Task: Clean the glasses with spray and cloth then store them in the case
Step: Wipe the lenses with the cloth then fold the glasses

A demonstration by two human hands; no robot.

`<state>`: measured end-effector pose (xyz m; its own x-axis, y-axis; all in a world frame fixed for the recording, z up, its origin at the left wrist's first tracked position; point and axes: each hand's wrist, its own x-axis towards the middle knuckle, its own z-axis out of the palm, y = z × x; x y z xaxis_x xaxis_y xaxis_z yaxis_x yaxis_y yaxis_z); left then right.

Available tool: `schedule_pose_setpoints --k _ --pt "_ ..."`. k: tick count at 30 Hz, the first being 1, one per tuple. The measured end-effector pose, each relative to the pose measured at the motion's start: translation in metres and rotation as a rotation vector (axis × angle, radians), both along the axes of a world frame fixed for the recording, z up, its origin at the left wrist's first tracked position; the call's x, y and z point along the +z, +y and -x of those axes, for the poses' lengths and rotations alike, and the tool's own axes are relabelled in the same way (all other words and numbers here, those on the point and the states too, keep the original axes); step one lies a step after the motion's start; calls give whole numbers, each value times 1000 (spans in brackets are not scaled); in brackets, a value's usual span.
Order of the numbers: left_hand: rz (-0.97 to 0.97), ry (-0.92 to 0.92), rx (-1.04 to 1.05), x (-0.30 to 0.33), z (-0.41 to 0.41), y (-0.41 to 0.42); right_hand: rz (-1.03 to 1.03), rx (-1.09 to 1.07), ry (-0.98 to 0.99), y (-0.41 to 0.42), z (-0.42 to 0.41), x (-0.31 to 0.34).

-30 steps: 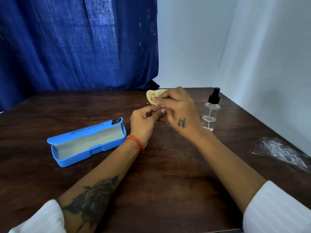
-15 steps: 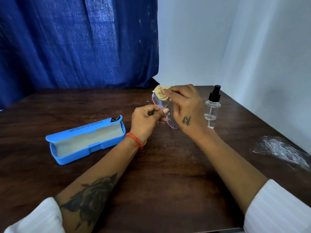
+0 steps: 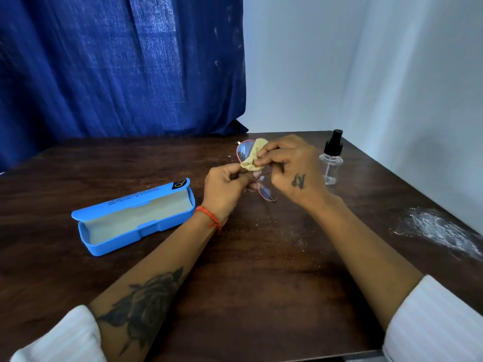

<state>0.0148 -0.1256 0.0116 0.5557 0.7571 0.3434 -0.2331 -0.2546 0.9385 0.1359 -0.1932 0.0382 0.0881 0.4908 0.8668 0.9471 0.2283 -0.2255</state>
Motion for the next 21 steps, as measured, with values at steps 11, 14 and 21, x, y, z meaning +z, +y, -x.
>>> schedule_pose_setpoints --k 11,14,21 --pt "-79 46 95 -4 0 3 47 20 -195 3 16 -6" --pt "-31 13 65 -4 0 2 53 86 -80 2 11 -4" --pt "-38 14 -2 0 0 0 -50 -41 -7 -1 4 0"
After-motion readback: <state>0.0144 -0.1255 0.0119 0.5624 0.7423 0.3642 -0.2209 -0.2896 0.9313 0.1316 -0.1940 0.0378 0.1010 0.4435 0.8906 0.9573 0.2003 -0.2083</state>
